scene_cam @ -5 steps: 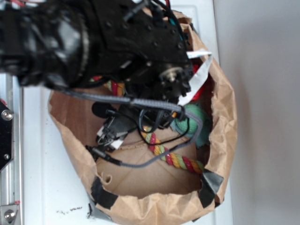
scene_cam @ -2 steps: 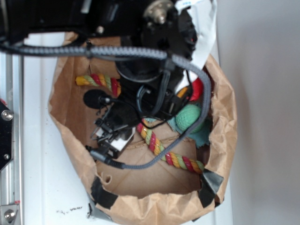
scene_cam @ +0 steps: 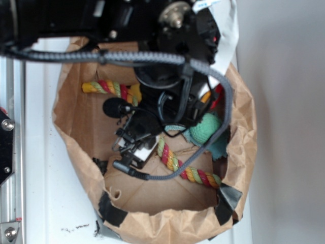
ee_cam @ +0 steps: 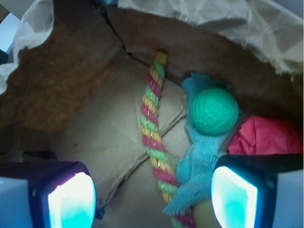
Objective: Grab the multicolored rope.
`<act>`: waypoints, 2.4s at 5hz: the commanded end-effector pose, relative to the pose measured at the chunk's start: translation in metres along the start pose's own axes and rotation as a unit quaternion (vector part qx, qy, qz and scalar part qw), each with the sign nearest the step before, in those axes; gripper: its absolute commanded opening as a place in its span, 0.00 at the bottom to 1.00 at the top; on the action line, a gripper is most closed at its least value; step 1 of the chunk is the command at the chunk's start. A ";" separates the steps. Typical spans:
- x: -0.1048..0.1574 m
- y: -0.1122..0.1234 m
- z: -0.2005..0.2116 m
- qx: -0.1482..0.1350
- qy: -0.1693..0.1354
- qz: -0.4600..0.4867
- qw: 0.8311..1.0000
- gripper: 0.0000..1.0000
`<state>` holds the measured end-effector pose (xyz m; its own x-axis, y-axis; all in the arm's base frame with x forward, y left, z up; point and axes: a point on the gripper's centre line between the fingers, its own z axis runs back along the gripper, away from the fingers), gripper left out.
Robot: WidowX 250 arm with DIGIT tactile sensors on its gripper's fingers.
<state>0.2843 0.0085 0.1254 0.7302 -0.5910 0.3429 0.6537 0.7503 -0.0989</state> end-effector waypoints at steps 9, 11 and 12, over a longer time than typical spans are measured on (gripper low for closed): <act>0.011 -0.037 -0.070 -0.003 0.034 -0.099 0.995 1.00; 0.017 -0.035 -0.087 -0.008 0.044 -0.095 0.995 1.00; 0.022 -0.026 -0.085 -0.010 0.028 -0.070 0.997 1.00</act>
<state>0.2999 -0.0450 0.0449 0.6571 -0.7009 0.2774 0.7455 0.6589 -0.1010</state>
